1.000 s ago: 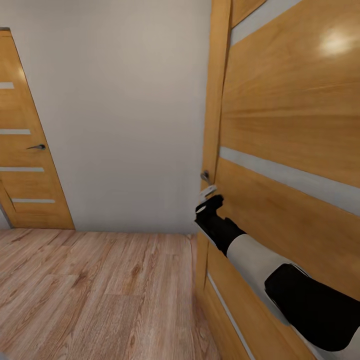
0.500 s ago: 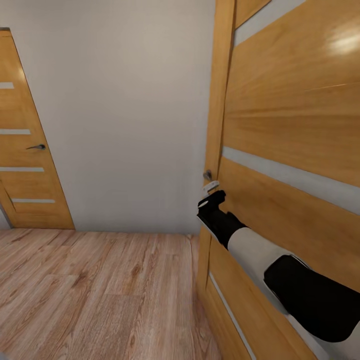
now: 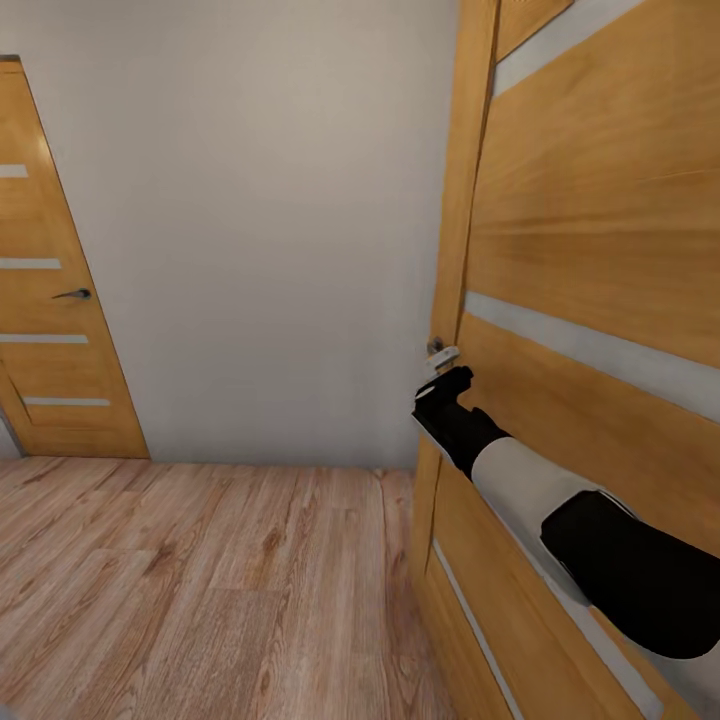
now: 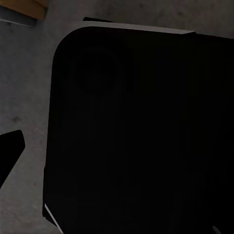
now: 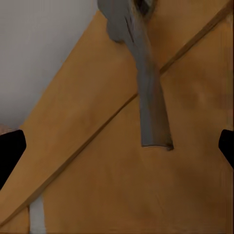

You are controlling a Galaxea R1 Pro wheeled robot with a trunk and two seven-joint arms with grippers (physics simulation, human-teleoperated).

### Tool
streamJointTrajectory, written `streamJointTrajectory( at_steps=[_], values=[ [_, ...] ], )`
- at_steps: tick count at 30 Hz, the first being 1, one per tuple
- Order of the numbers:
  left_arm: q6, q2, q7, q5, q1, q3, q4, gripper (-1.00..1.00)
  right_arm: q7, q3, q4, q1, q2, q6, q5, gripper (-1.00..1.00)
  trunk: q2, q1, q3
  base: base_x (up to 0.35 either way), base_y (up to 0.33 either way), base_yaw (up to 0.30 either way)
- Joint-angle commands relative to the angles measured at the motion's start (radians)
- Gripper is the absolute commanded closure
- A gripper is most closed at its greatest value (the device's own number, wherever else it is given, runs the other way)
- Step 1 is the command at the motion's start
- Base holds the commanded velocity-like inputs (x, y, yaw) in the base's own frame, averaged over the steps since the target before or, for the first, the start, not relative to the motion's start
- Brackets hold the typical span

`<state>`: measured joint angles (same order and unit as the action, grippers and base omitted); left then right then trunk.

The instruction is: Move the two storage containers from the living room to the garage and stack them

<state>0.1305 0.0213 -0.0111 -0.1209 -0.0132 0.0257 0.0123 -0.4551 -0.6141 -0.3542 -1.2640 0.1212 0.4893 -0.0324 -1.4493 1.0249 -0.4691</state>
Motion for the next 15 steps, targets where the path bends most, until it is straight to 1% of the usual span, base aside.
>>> streamJointTrajectory(
  at_steps=[1,2,5,15],
  values=[
    [0.001,0.000,-0.001,-0.008,-0.001,0.002,0.002,-1.00,-0.007,-0.005,0.000,-0.002,-0.011,0.013,0.008,-1.00,-0.001,0.000,-0.001,0.000,0.000,0.000],
    [0.001,0.000,-0.001,-0.008,-0.001,0.002,0.002,-1.00,-0.007,-0.005,-0.001,-0.003,-0.020,0.012,0.008,-1.00,-0.001,0.000,-0.001,0.000,0.000,0.000],
    [0.001,0.000,-0.002,-0.008,-0.001,0.002,0.002,-1.00,-0.007,-0.004,-0.001,-0.004,-0.034,0.011,0.008,-1.00,-0.001,0.000,-0.001,0.000,0.000,0.000],
    [0.001,0.000,-0.001,-0.008,0.000,0.002,0.002,-1.00,-0.007,-0.003,-0.001,-0.005,-0.054,0.009,0.008,-1.00,-0.001,0.000,-0.001,0.000,0.000,0.000]
  ],
)
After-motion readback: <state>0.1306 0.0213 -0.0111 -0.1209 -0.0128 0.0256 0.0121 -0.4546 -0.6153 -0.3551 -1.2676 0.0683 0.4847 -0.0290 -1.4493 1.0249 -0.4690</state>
